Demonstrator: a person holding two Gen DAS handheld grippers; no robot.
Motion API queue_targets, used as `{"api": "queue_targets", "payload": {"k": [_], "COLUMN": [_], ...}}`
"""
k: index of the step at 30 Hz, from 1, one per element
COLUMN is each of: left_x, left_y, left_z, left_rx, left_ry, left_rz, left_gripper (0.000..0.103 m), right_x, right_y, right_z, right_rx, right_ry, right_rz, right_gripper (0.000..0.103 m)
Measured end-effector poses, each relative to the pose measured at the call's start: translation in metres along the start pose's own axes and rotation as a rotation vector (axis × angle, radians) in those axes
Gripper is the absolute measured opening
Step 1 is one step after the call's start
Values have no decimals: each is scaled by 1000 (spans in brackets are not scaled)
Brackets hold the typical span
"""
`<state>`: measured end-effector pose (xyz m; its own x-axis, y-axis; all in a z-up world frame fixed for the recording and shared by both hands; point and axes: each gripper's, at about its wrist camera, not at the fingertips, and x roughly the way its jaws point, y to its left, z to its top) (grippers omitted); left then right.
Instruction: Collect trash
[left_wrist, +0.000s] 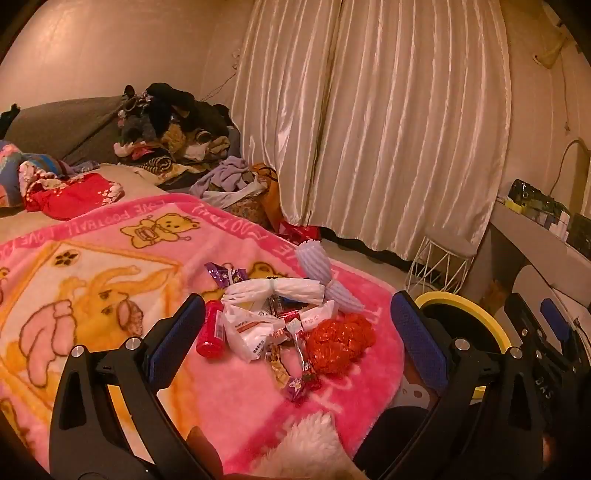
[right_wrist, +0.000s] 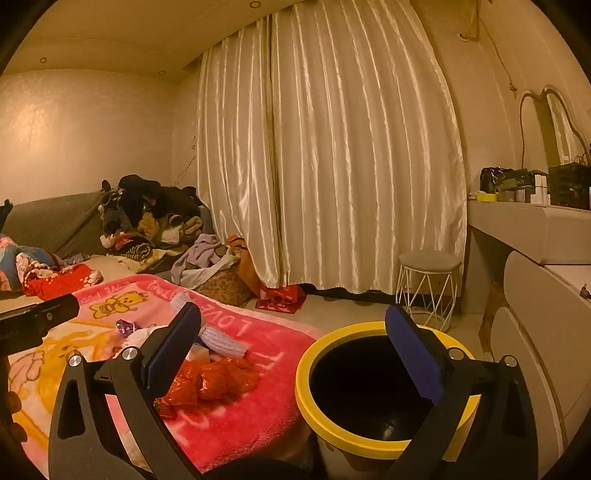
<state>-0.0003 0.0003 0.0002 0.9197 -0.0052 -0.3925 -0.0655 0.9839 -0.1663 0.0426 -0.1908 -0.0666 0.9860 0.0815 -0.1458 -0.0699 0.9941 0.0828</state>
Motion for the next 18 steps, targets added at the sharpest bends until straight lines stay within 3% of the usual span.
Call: {"api": "queue_targets", "payload": {"k": [18], "left_x": [-6], "left_y": [-8], "left_z": [2], "left_rx": [15], "left_ry": [-4], "left_rz": [-3], "left_gripper": [92], "right_x": [-4], "right_y": [-1], "right_z": [3], "right_rx": [-9], "right_ry": [-10], "right_rz": [-5], "right_gripper": [97]}}
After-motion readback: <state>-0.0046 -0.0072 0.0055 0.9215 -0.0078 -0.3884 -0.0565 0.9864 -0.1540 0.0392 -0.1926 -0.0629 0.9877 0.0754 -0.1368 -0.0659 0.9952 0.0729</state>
